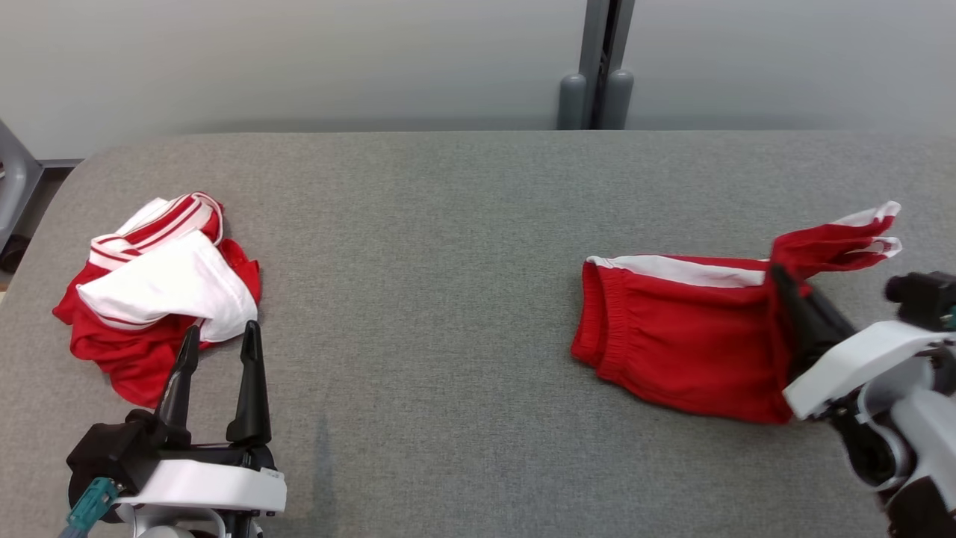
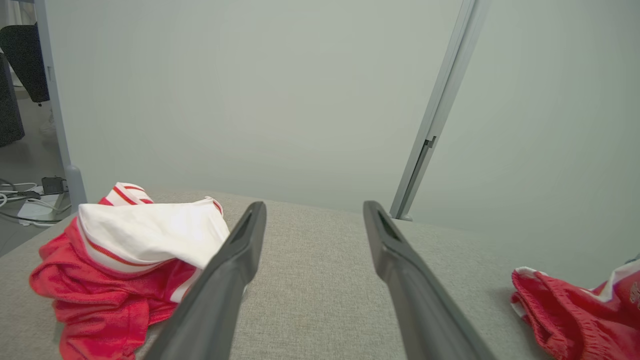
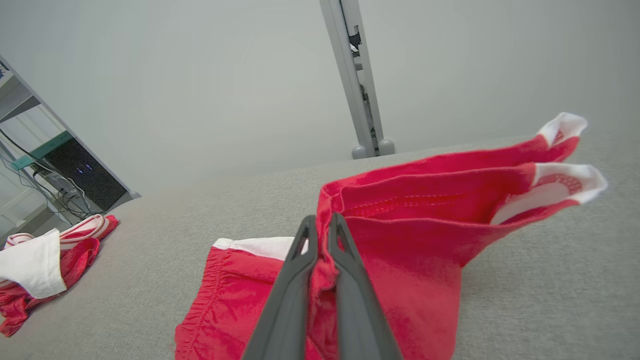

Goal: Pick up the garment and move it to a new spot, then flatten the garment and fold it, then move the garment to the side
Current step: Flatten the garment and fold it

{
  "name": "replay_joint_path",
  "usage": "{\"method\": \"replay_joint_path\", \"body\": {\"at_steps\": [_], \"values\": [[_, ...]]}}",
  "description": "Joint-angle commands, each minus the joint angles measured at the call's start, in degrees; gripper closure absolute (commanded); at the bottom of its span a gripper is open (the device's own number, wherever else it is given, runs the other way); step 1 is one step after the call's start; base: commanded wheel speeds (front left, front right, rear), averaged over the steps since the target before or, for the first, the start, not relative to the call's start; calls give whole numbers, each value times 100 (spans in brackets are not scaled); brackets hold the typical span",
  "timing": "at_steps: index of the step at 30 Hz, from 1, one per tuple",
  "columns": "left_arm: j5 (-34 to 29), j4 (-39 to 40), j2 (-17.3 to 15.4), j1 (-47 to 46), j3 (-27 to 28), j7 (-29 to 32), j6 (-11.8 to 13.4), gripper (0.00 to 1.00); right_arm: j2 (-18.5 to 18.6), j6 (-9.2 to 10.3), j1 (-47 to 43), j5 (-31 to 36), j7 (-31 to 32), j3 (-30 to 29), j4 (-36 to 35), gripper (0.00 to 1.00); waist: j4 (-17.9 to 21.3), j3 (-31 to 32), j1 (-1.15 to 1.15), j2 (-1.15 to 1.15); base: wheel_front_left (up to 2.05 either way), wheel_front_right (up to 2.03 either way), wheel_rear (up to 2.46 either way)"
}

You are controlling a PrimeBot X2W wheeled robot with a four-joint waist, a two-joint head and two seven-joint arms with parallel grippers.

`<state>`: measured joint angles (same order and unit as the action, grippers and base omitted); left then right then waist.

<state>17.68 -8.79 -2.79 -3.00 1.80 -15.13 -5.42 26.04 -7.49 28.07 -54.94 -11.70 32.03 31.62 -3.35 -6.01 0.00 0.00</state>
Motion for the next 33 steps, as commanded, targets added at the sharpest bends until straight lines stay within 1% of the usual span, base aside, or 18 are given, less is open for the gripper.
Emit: {"method": "replay_joint_path", "body": {"at_steps": [1, 5, 9, 16, 20, 21, 22, 23, 28, 33], "values": [[15, 25, -23, 0, -1, -1, 29, 0, -33, -1, -92, 70, 64, 49, -96, 100, -37, -4, 0, 0, 0, 0, 0], [52, 42, -21, -63, -75, -1, 48, 0, -195, -1, -222, 272, 308, 205, -477, 100, -158, -33, 0, 0, 0, 0, 0], [86, 45, -21, -115, -152, -1, 84, 0, -403, -1, -318, 477, 518, 305, -635, 100, -252, -78, 0, 0, 0, 0, 0], [152, 53, -22, -155, -238, -1, 126, 0, -799, -1, -336, 718, 716, 377, -512, 100, -374, -159, 0, 0, 0, 0, 0], [165, 26, -22, -179, -277, -1, 142, 0, -954, -1, -293, 845, 731, 471, -289, 100, -417, -200, 0, 0, 0, 0, 0], [173, 21, -22, -187, -283, -1, 137, 0, -988, -1, -284, 854, 708, 460, -225, 86, -425, -206, 0, 0, 0, 0, 0], [176, 16, -21, -192, -293, -1, 141, 0, -1005, -1, -268, 890, 671, 465, -165, 24, -431, -207, 0, 0, 0, 0, 0], [174, 13, -22, -196, -296, -1, 142, 0, -1023, -1, -258, 904, 637, 475, -131, 0, -435, -208, 0, 0, 0, 0, 0], [156, 4, -21, -137, -221, -1, 144, 0, -888, -1, -227, 1069, 335, 477, -235, 0, -368, -141, 0, 0, 0, 0, 0], [119, 4, -21, -39, -124, 0, 136, 0, -734, -1, -379, 1043, 55, 220, -461, 0, -245, -28, 0, 0, 0, 0, 0]]}}
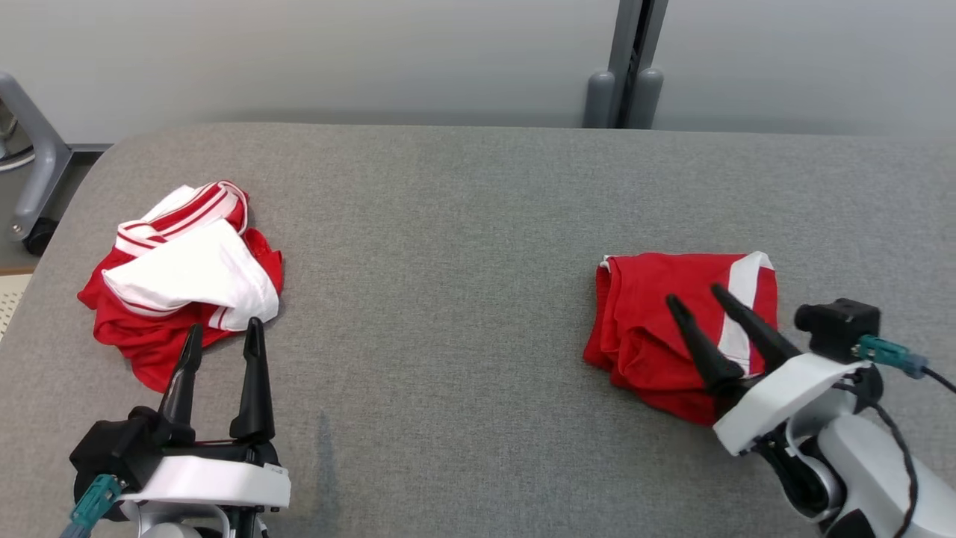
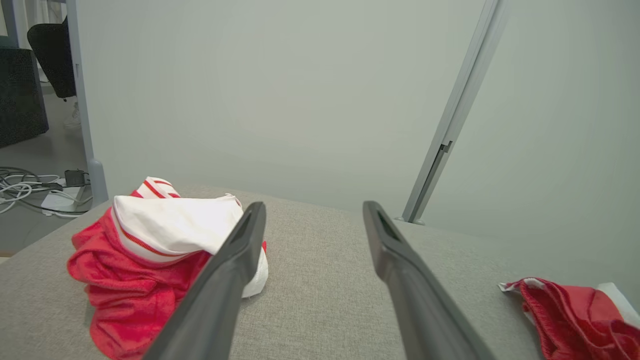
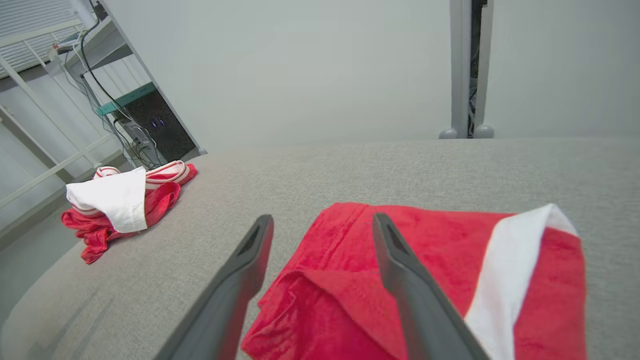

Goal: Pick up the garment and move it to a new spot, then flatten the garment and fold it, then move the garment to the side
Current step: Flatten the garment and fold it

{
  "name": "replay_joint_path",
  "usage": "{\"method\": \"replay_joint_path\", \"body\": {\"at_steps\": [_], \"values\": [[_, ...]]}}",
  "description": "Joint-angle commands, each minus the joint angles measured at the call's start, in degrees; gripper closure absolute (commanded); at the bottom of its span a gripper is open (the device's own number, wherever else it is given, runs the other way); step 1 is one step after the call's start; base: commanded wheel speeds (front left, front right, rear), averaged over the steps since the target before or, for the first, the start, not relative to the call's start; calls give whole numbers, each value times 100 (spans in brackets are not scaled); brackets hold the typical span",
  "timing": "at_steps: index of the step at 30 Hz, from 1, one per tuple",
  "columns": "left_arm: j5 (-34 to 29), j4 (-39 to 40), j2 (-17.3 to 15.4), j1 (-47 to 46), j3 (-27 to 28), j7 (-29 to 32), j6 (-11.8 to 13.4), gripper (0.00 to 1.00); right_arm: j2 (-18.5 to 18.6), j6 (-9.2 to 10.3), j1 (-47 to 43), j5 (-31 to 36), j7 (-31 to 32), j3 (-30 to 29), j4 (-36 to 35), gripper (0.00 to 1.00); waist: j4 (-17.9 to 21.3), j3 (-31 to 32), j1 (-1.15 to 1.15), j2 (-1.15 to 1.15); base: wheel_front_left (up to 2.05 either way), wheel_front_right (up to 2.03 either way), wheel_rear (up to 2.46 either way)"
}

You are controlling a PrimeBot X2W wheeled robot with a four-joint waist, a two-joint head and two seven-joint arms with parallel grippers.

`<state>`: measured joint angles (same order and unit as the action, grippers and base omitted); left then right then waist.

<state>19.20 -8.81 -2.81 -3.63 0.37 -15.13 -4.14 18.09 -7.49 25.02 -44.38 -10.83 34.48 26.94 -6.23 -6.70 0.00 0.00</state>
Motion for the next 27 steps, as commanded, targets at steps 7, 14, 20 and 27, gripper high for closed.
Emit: {"method": "replay_joint_path", "body": {"at_steps": [7, 14, 20, 27], "values": [[-101, 11, -18, 70, 170, 0, -38, 0, 284, -1, -459, 79, -308, -977, -185, 0, 256, 163, 0, 0, 0, 0, 0], [-220, 219, -19, 214, 131, 0, -60, 0, 222, -1, -979, 303, -404, -2000, 66, 32, 361, 138, 0, 0, 0, 0, 0], [-429, 210, -19, 167, 62, 0, -66, 0, 111, -1, -1039, 481, -417, -2104, 467, 100, 320, 91, 0, 0, 0, 0, 0], [-544, 121, -20, 115, 49, 0, -105, 0, -73, -1, -715, 617, -424, -1917, 1105, 100, 183, 40, 0, 0, 0, 0, 0]]}}
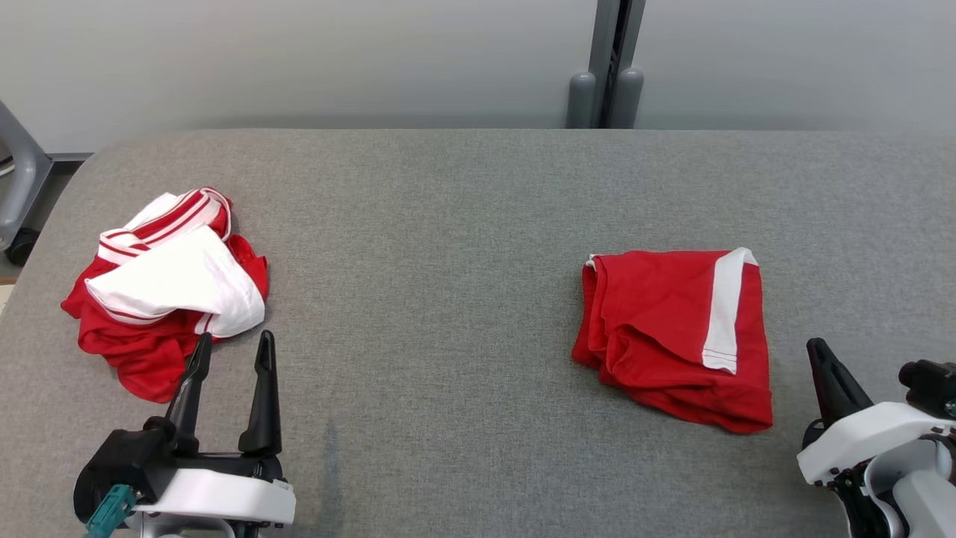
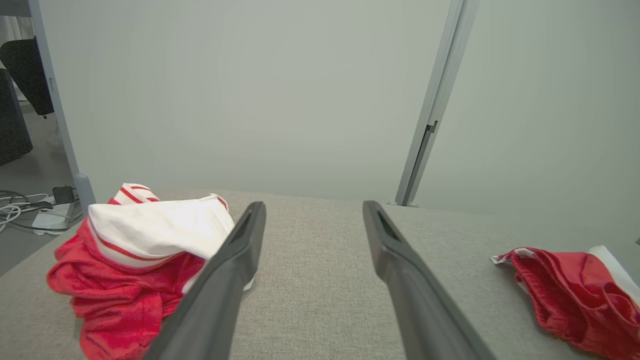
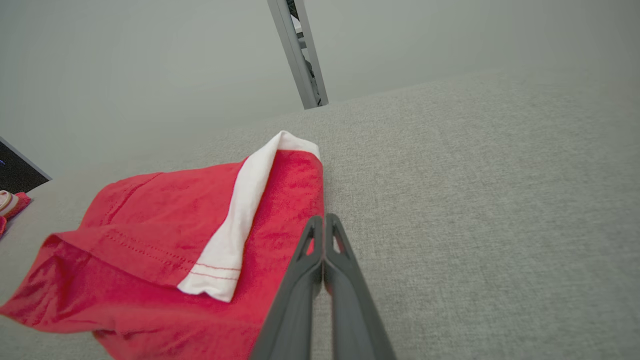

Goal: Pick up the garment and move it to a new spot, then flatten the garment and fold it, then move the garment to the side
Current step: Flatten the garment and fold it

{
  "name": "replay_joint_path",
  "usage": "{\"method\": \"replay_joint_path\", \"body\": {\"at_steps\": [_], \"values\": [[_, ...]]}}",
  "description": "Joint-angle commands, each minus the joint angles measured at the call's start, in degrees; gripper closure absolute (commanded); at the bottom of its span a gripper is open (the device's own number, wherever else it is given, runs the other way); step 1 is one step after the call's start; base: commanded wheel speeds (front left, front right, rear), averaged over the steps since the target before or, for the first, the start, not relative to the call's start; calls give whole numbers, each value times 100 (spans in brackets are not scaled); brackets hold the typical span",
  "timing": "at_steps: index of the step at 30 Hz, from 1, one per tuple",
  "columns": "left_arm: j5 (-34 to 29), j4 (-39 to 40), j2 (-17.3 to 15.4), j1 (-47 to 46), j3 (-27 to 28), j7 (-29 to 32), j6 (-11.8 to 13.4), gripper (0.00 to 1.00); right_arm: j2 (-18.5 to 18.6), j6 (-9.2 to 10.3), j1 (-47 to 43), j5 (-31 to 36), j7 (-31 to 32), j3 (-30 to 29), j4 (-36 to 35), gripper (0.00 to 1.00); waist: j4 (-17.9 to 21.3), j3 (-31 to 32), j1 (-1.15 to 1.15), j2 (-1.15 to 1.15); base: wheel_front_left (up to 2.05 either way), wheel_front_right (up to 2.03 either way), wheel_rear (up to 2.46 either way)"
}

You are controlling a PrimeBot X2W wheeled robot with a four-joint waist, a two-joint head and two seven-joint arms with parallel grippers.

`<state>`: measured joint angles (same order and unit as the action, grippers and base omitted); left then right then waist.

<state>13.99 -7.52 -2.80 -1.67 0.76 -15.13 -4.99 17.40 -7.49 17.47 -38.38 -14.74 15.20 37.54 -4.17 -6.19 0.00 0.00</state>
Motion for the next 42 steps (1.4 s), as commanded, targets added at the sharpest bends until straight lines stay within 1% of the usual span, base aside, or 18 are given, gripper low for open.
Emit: {"method": "replay_joint_path", "body": {"at_steps": [1, 3, 8, 20, 30, 36, 42], "values": [[-41, -18, -22, -96, 14, 0, -33, 0, -26, -1, 102, 29, -35, 52, 135, 100, -44, -18, 0, 0, 0, 0, 0], [-172, -64, -19, -97, 11, 0, -48, 0, -56, -1, 233, 84, -40, 136, 317, 100, -86, -29, 0, 0, 0, 0, 0], [-156, -153, -20, -118, 60, 0, -86, 0, -168, -1, 468, 95, -44, 323, 723, 100, -183, -79, 0, 0, 0, 0, 0], [-99, -326, -21, -175, 19, 0, -92, 0, -340, -1, 1054, -3, -54, 746, 1279, 100, -364, -196, 0, 0, 0, 0, 0], [5, -407, -21, -297, -167, 0, -61, 0, -468, -1, 1833, -301, 1, 985, 1849, 100, -615, -309, 0, 0, 0, 0, 0], [86, -419, -20, -356, -239, 0, -25, 0, -544, -1, 2122, -475, -40, 1093, 1904, 100, -734, -339, 0, 0, 0, 0, 0], [131, -397, -21, -281, -247, 0, 13, 0, -428, -1, 2029, -518, -55, 1153, 1595, 100, -698, -267, 0, 0, 0, 0, 0]]}}
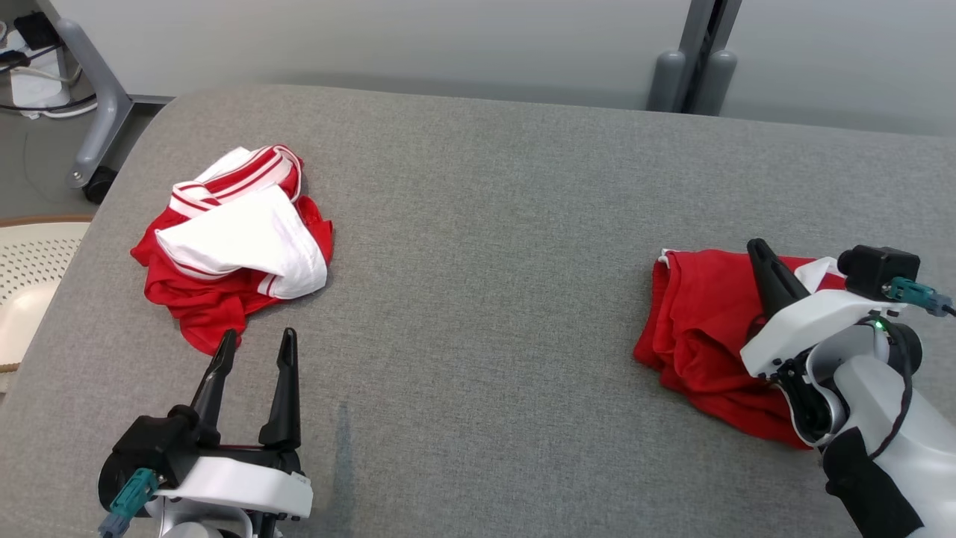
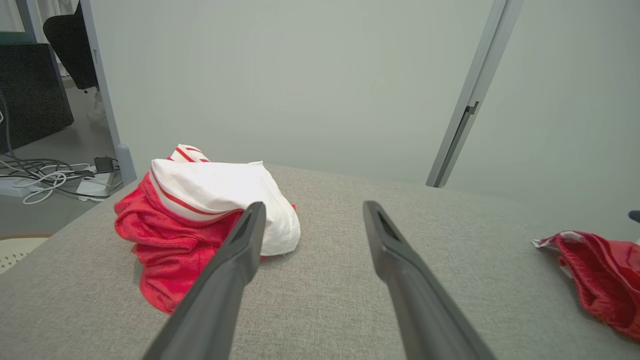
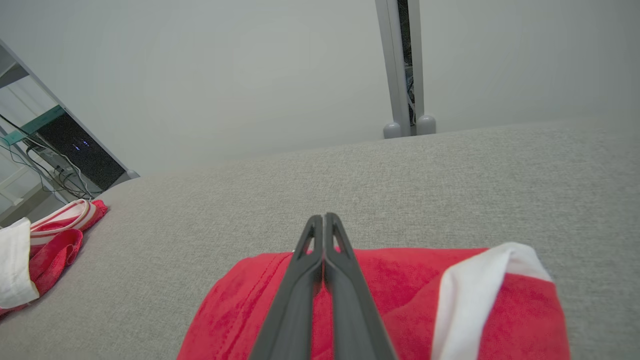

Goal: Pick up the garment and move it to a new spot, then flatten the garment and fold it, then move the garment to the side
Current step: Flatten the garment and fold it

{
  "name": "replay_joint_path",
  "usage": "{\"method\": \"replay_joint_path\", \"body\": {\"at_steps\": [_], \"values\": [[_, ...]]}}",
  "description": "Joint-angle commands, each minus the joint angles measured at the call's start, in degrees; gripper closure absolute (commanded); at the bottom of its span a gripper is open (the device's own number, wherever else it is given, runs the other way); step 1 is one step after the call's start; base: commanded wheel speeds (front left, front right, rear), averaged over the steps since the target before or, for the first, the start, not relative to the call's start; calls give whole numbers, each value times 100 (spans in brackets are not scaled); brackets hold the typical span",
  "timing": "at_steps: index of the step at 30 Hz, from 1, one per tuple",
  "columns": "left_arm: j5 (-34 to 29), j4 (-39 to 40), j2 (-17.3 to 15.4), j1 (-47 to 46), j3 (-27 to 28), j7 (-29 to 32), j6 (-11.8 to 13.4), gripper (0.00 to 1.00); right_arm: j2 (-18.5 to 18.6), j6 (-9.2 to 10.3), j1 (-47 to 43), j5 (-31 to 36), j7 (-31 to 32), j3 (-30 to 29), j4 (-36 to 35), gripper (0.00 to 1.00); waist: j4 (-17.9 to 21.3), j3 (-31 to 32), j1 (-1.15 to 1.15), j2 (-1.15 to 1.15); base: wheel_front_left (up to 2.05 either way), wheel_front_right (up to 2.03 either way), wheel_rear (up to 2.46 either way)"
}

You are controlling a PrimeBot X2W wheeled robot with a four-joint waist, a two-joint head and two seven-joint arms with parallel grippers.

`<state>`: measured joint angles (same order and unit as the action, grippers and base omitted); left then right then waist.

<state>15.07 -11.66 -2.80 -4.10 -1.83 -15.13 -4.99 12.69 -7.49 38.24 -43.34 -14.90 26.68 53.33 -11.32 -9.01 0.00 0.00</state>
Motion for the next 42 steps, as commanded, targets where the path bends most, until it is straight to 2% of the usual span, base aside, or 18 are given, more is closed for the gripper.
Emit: {"method": "replay_joint_path", "body": {"at_steps": [1, 6, 12, 19, 20, 21, 23, 24, 29, 33, 38, 42], "values": [[27, 27, -21, -12, 29, 0, 21, 0, 78, -1, -112, -9, -39, -50, -118, 100, 42, 37, 0, 0, 0, 0, 0], [-23, 61, -20, 96, 107, 0, 8, 0, 281, -1, -573, 133, -36, -442, -873, 100, 219, 149, 0, 0, 0, 0, 0], [-66, 83, -20, 135, 187, 0, -30, 0, 467, -1, -1402, 474, -36, -1215, -1823, 100, 478, 285, 0, 0, 0, 0, 0], [-111, 62, -21, 231, 280, 1, -49, 0, 365, -1, -2374, 800, -37, -2143, -2771, 100, 750, 470, 0, 0, 0, 0, 0], [-114, 68, -21, 247, 302, 1, -52, 0, 323, -1, -2520, 871, -37, -2258, -2915, 88, 782, 491, 0, 0, 0, 0, 0], [-114, 68, -21, 247, 302, 1, -52, 0, 323, -1, -2520, 871, -37, -2258, -2915, 88, 782, 491, 0, 0, 0, 0, 0], [-121, 79, -21, 265, 341, 0, -58, 0, 261, -1, -2817, 1041, -37, -2454, -3183, 33, 829, 525, 0, 0, 0, 0, 0], [-123, 88, -21, 269, 353, 0, -68, 0, 221, -1, -2965, 1131, -37, -2553, -3298, 0, 846, 537, 0, 0, 0, 0, 0], [-119, 124, -21, 361, 426, 0, -91, 0, -73, -1, -3560, 1402, -37, -2867, -3719, 0, 914, 561, 0, 0, 0, 0, 0], [-140, 141, -22, 379, 441, 0, -100, 0, -162, -1, -3752, 1490, -37, -2861, -3821, 0, 930, 571, 0, 0, 0, 0, 0], [-148, 160, -21, 395, 431, 1, -102, 0, -101, -1, -3571, 1520, 48, -2615, -3840, 0, 878, 577, 0, 0, 0, 0, 0], [-132, 169, -22, 301, 358, 0, -78, 0, -51, -1, -3133, 1527, 442, -2318, -3570, 0, 756, 529, 0, 0, 0, 0, 0]]}}
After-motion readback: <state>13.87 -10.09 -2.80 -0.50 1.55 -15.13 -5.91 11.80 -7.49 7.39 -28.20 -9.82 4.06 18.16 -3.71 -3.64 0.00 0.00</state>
